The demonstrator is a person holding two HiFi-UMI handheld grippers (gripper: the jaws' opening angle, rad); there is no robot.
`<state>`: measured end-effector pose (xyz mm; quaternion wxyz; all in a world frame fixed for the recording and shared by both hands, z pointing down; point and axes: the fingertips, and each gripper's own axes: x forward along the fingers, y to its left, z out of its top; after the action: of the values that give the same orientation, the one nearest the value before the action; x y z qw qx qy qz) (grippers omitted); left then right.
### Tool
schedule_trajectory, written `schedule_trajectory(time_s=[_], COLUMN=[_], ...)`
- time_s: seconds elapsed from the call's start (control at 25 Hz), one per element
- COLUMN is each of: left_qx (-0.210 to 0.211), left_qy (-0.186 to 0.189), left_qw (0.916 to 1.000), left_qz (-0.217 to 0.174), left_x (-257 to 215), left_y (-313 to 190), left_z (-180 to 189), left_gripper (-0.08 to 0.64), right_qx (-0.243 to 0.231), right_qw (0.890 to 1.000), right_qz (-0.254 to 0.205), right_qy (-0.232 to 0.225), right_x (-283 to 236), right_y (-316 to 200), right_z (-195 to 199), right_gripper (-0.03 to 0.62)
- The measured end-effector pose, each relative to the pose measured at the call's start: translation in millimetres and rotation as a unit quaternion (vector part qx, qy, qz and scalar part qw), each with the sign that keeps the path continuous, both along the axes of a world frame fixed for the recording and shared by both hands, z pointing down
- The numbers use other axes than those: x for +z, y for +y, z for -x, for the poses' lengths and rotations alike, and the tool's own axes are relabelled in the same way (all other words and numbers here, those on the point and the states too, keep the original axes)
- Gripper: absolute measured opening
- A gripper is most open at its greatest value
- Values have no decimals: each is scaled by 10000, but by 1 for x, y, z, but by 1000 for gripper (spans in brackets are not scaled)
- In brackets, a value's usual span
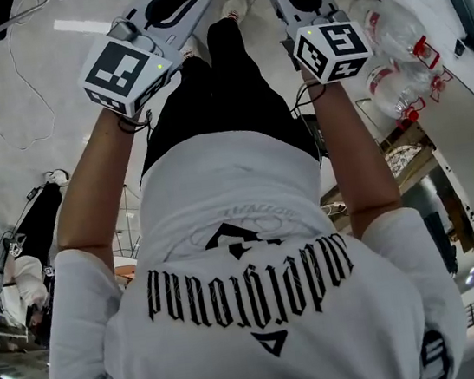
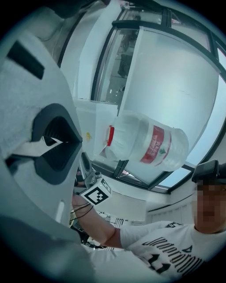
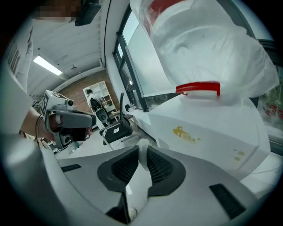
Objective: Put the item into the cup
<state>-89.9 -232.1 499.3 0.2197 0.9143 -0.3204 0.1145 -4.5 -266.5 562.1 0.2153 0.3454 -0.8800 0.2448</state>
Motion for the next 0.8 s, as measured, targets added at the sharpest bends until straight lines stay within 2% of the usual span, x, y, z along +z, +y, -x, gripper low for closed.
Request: schedule_trajectory(time_s=[0.2, 0.6, 0.8], left_qx=[-68, -383, -308], left_qy=[-61, 3, -118], left_qw=[9999, 9984, 9984], left_qz=[67, 418, 464], left_x=[31, 87, 116], left_y=[-13, -42, -51], left_z=[-1, -8, -11], left_gripper=[12, 12, 12], right_qx=[190, 134, 141], right_qw=[9996, 9979, 9961], right_qz=[218, 574, 706], right_qy=[-11, 278, 503], right_x=[41, 114, 150], right_y=[-17, -31, -42], right_z=[2, 6, 5], right_gripper=[55, 55, 55])
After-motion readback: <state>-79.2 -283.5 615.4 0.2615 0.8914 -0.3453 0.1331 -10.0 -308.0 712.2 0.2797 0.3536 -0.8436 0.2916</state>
